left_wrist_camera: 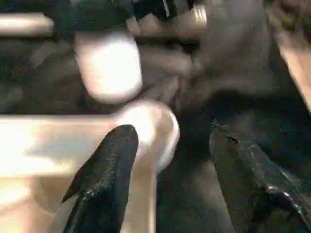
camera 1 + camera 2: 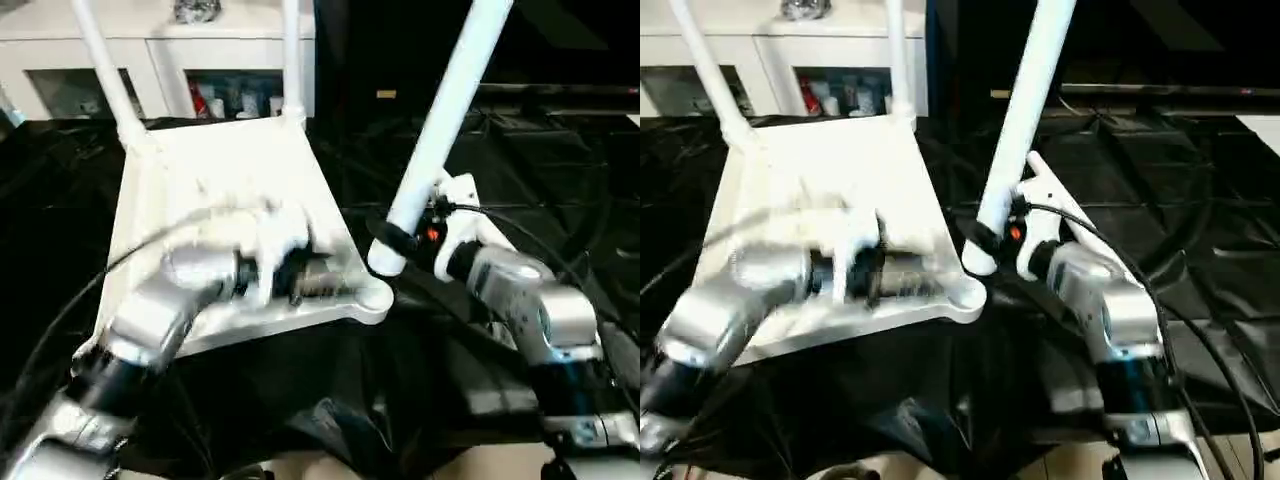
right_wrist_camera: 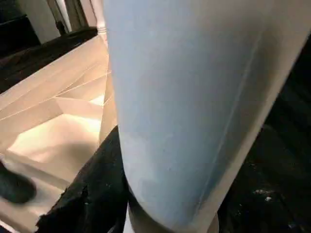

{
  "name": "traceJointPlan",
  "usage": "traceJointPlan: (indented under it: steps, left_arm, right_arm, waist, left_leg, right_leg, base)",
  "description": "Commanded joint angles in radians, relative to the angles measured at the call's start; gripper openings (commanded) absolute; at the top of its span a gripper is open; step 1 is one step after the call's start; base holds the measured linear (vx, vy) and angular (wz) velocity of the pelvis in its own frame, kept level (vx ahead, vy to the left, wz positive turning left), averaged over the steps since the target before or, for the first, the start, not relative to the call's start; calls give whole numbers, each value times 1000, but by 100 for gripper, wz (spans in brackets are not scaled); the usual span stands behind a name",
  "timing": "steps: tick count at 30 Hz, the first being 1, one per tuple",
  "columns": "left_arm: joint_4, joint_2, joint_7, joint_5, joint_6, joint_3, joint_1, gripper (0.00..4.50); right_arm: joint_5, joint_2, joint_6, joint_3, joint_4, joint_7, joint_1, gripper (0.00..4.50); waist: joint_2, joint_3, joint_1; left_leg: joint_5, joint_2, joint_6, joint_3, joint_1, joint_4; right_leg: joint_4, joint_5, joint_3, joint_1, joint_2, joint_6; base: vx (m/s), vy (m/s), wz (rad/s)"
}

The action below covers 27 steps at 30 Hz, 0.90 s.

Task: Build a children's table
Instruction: Pick table leg, then insert table leg to table base

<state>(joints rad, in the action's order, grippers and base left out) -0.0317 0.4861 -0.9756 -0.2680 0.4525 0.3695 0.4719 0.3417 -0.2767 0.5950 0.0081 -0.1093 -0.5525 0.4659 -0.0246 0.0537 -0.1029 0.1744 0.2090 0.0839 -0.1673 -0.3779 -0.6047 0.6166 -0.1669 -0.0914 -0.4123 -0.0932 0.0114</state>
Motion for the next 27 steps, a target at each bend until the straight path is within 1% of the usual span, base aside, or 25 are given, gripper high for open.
traceJointPlan:
  steps: [1, 2, 3, 4, 6, 7, 9, 10, 11, 12, 13, 15, 17, 20, 21, 22, 23, 25, 26, 27]
  left_arm:
    - [-19, 4, 7, 45, -11, 22, 4, 243]
    - [-32, -2, 14, 50, -3, 20, 4, 226]
    - [-41, -6, 21, 54, 1, 19, 3, 226]
    - [-49, -5, 24, 60, 4, 25, 3, 215]
    - [-63, 2, 29, 80, 1, 45, 1, 201]
    - [-69, 3, 39, 88, 2, 51, 1, 195]
    - [-79, 3, 50, 105, 0, 58, 1, 180]
    - [-88, 1, 56, 116, -3, 59, 2, 171]
    - [-101, -1, 64, 131, 2, 58, 2, 164]
    - [-102, -1, 64, 132, 2, 58, 2, 158]
    - [-108, 0, 67, 140, -1, 58, 2, 152]
    - [-117, 0, 69, 153, -6, 58, 2, 136]
    - [-123, 0, 70, 156, -7, 56, 2, 121]
    - [-135, 7, 76, 159, 0, 53, 3, 102]
    - [-138, 10, 74, 164, 3, 51, 2, 83]
    - [-138, 10, 74, 164, 3, 51, 2, 78]
    - [-138, 14, 69, 168, 2, 50, -2, 75]
    - [-136, 17, 62, 168, 8, 48, -6, 71]
    - [-133, 20, 56, 168, 12, 47, -9, 61]
    - [-131, 21, 55, 169, 15, 46, -10, 61]
  right_arm:
    - [-9, 0, -12, 5, 32, 6, -4, 191]
    - [-10, 1, -8, 7, 36, 7, -8, 191]
    - [-10, 3, -5, 9, 42, 9, -14, 191]
    - [-13, 4, -4, 13, 45, 10, -18, 191]
    - [-21, 8, -7, 24, 45, 13, -24, 191]
    - [-22, 9, -8, 26, 46, 14, -26, 191]
    - [-22, 11, -8, 27, 49, 16, -28, 191]
    - [-22, 12, -7, 28, 50, 17, -29, 191]
    - [-22, 13, -6, 31, 53, 19, -31, 191]
    - [-22, 13, -6, 31, 54, 19, -31, 191]
    - [-23, 13, -7, 32, 55, 19, -32, 191]
    - [-24, 13, -6, 34, 57, 19, -35, 191]
    - [-25, 14, -5, 34, 60, 19, -37, 191]
    - [-29, 16, -5, 38, 62, 18, -41, 191]
    - [-29, 16, -5, 40, 62, 18, -40, 191]
    - [-29, 16, -5, 40, 62, 18, -40, 191]
    - [-29, 16, -5, 42, 60, 18, -39, 191]
    - [-28, 17, -5, 43, 59, 19, -38, 191]
    - [-28, 16, -6, 44, 59, 18, -38, 191]
    - [-28, 16, -6, 44, 58, 18, -37, 191]
  waist:
    - [-4, -72, 6]
    - [-5, -73, 6]
    - [-4, -72, 8]
    - [-4, -72, 8]
    - [-4, -68, 12]
    - [-4, -67, 14]
    - [-4, -68, 15]
    - [-3, -68, 17]
    - [-5, -69, 17]
    - [-4, -68, 18]
    - [-7, -69, 17]
    - [-6, -69, 17]
    - [-8, -70, 16]
    - [-7, -71, 16]
    - [-6, -72, 16]
    - [-7, -71, 16]
    - [-5, -71, 17]
    - [-6, -70, 16]
    - [-6, -70, 16]
    - [-3, -68, 16]
  left_leg:
    - [222, 9, 34, -3, 16, 76]
    - [225, 9, 35, -2, 16, 75]
    - [228, 8, 37, -2, 15, 76]
    - [230, 8, 37, -1, 15, 76]
    - [255, 7, 37, -1, 16, 79]
    - [275, 5, 37, 0, 19, 79]
    - [282, 6, 36, 1, 21, 79]
    - [277, 7, 35, 2, 19, 80]
    - [273, 6, 35, 2, 18, 80]
    - [274, 6, 34, 2, 18, 80]
    - [272, 6, 33, 2, 20, 79]
    - [274, 7, 34, 2, 20, 79]
    - [267, 7, 33, 3, 19, 80]
    - [261, 8, 32, 2, 19, 79]
    - [256, 7, 31, 2, 18, 79]
    - [257, 8, 31, 2, 18, 79]
    - [260, 8, 30, 2, 18, 80]
    - [267, 8, 31, 2, 19, 80]
    - [269, 8, 31, 2, 19, 80]
    - [277, 8, 31, 1, 20, 81]
  right_leg:
    - [-74, -267, 46, 58, -40, 130]
    - [-74, -272, 46, 58, -40, 130]
    - [-75, -274, 46, 59, -40, 131]
    - [-75, -278, 46, 59, -41, 131]
    - [-80, -314, 45, 57, -40, 127]
    - [-85, -354, 43, 57, -41, 118]
    - [-89, -381, 44, 56, -42, 107]
    - [-90, -377, 43, 57, -41, 105]
    - [-89, -371, 43, 57, -41, 105]
    - [-89, -371, 43, 56, -40, 104]
    - [-89, -368, 43, 55, -40, 107]
    - [-88, -361, 43, 55, -40, 110]
    - [-86, -341, 44, 56, -40, 118]
    - [-81, -307, 44, 56, -40, 134]
    - [-79, -293, 45, 57, -39, 139]
    - [-80, -292, 45, 57, -40, 140]
    - [-80, -297, 45, 57, -40, 140]
    - [-82, -311, 45, 56, -41, 140]
    - [-82, -315, 45, 57, -41, 139]
    - [-85, -332, 45, 56, -41, 135]
  base:
    - [0, 0, 0]
    - [0, 0, 0]
    - [0, 0, 0]
    - [0, 0, 0]
    - [0, 0, 0]
    - [0, 0, 0]
    - [0, 0, 0]
    - [0, 0, 0]
    - [0, 0, 0]
    - [0, 0, 0]
    - [0, 0, 0]
    - [0, 0, 0]
    - [0, 0, 0]
    - [0, 0, 0]
    - [0, 0, 0]
    - [0, 0, 0]
    - [0, 0, 0]
    - [0, 0, 0]
    - [0, 0, 0]
    - [0, 0, 0]
